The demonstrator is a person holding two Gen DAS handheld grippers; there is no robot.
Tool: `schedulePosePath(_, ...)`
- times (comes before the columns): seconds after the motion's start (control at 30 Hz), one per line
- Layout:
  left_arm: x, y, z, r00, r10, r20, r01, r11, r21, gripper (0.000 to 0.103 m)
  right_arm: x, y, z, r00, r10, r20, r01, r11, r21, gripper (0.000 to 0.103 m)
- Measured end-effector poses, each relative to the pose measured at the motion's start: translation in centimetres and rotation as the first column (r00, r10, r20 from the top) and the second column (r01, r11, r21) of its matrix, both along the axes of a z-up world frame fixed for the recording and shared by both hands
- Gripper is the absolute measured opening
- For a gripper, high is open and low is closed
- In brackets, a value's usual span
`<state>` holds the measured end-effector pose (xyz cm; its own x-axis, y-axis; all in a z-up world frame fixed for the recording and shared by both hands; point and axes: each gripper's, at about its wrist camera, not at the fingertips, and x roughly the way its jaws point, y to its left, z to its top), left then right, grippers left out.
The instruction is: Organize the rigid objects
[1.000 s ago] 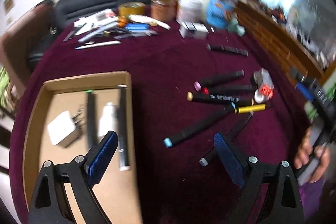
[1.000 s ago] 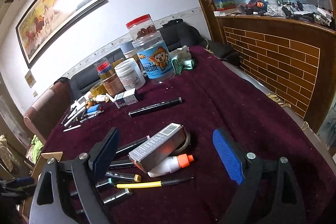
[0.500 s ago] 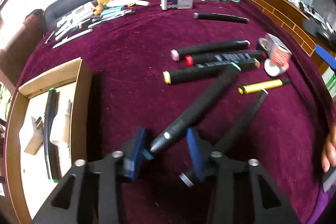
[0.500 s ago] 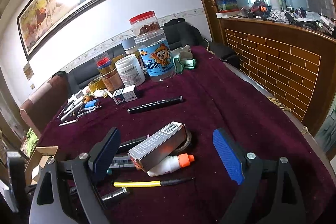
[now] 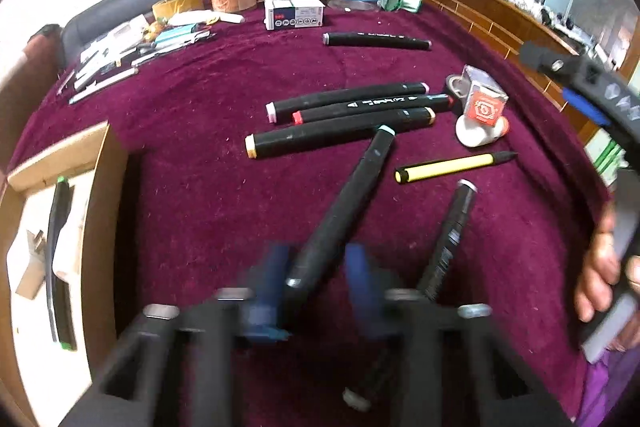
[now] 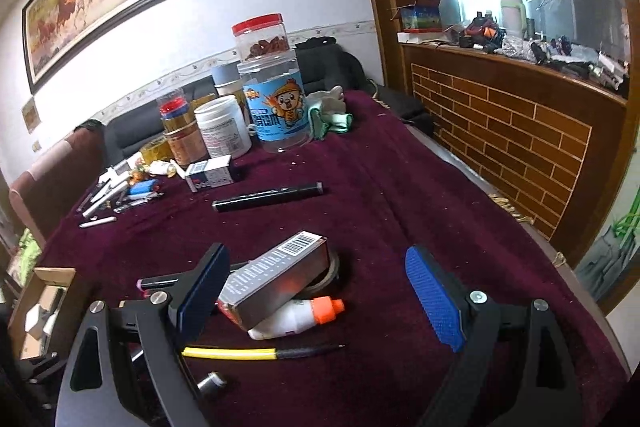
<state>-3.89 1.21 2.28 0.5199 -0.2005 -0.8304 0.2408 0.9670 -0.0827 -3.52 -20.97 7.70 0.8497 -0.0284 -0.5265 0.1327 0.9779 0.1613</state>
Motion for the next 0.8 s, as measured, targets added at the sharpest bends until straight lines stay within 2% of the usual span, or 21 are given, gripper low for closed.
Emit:
schedulePosePath(0.07,-0.5,1.6,0.4,1.000,0.014,-0.028,-0.017,0.995,-0.102,0.020,0.3,0.2,-0.2,1.000,-0.016,-0.006,0.016,0.999,-0.034,0.089)
schedulePosePath(0.2,-2.7,5.3,2.5,0.998,0.055,0.014,-0.050,0.971,-0.234,0.015,0.2,0.6,-0.2,0.998,-0.054,0.010,0.055,0.993,-0.103,0.089)
schedulePosePath(0.3,-4.5,7.5,4.6,0.995,0.080,0.063,-0.057,0.952,-0.301,0.015,0.4,0.8,-0.4,0.997,-0.077,0.006,0.077,0.987,-0.139,0.089)
schedulePosePath(0.43,-6.6,9.6,6.6,0.987,0.105,0.121,-0.056,0.934,-0.354,0.015,0.8,1.1,-1.0,0.994,-0.104,-0.011,0.100,0.978,-0.184,0.089)
schedulePosePath(0.47,-6.9,9.8,6.8,0.986,0.107,0.129,-0.055,0.935,-0.352,0.015,0.9,1.2,-1.1,0.994,-0.111,-0.016,0.105,0.974,-0.199,0.089)
schedulePosePath(0.53,-6.9,9.6,6.4,0.986,0.109,0.123,-0.067,0.951,-0.301,0.016,0.9,1.8,-1.1,0.993,-0.119,-0.011,0.113,0.966,-0.233,0.089)
schedulePosePath(0.57,-6.8,9.4,5.9,0.988,0.103,0.113,-0.070,0.962,-0.264,0.022,0.6,2.0,-0.8,0.993,-0.121,-0.003,0.117,0.964,-0.237,0.089)
schedulePosePath(0.6,-6.8,9.2,5.4,0.991,0.089,0.100,-0.063,0.969,-0.237,0.037,0.1,2.2,-0.3,0.993,-0.117,0.005,0.115,0.967,-0.228,0.089)
schedulePosePath(0.67,-6.2,8.7,4.6,0.994,0.073,0.085,-0.055,0.978,-0.199,0.049,-1.3,2.6,0.6,0.997,-0.082,0.008,0.082,0.979,-0.187,0.089)
schedulePosePath(0.8,-3.1,6.3,2.7,0.998,0.039,0.053,-0.034,0.995,-0.093,0.049,-4.1,3.5,1.4,0.996,0.050,-0.068,-0.052,0.998,-0.029,0.089)
